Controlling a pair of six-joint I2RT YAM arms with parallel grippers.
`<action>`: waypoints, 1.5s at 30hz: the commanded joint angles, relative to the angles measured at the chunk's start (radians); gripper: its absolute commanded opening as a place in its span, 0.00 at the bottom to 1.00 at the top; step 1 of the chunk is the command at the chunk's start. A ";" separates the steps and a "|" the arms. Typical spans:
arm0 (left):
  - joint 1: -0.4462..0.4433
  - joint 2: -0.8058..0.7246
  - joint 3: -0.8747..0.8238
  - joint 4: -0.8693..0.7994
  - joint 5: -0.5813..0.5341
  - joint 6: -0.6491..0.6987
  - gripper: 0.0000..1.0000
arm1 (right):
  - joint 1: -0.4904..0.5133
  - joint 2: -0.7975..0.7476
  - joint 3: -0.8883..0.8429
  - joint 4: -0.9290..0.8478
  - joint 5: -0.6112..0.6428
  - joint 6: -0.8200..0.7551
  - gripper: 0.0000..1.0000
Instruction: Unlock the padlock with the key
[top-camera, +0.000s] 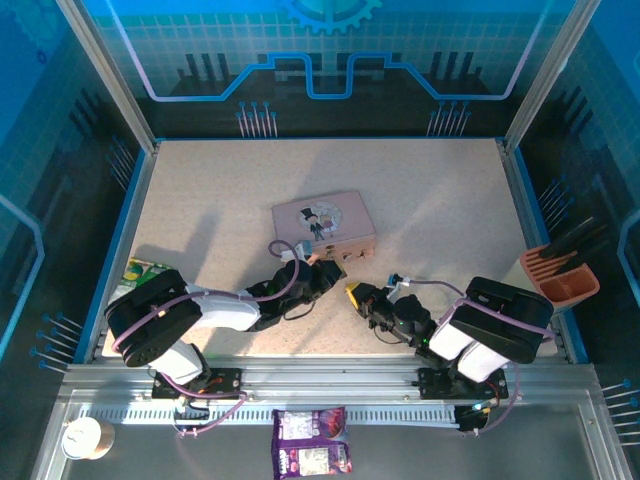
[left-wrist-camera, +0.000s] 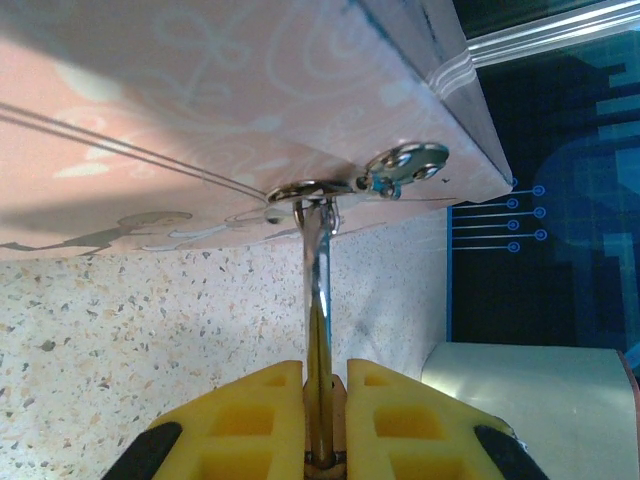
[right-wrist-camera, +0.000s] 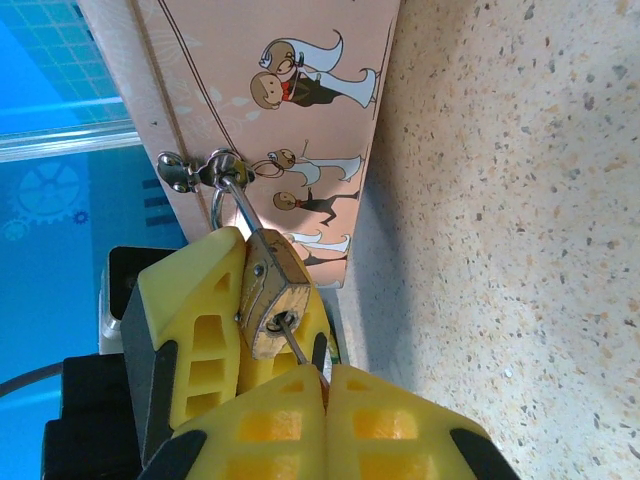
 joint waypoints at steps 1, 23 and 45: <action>-0.037 -0.030 0.051 0.081 0.036 0.008 0.00 | -0.007 0.004 0.035 0.017 0.045 -0.007 0.00; -0.064 -0.060 -0.023 0.069 0.020 0.072 0.00 | -0.049 -0.009 0.027 0.023 -0.017 0.017 0.00; -0.084 -0.021 0.001 0.100 -0.012 0.036 0.00 | -0.066 0.005 0.035 0.023 -0.045 0.008 0.00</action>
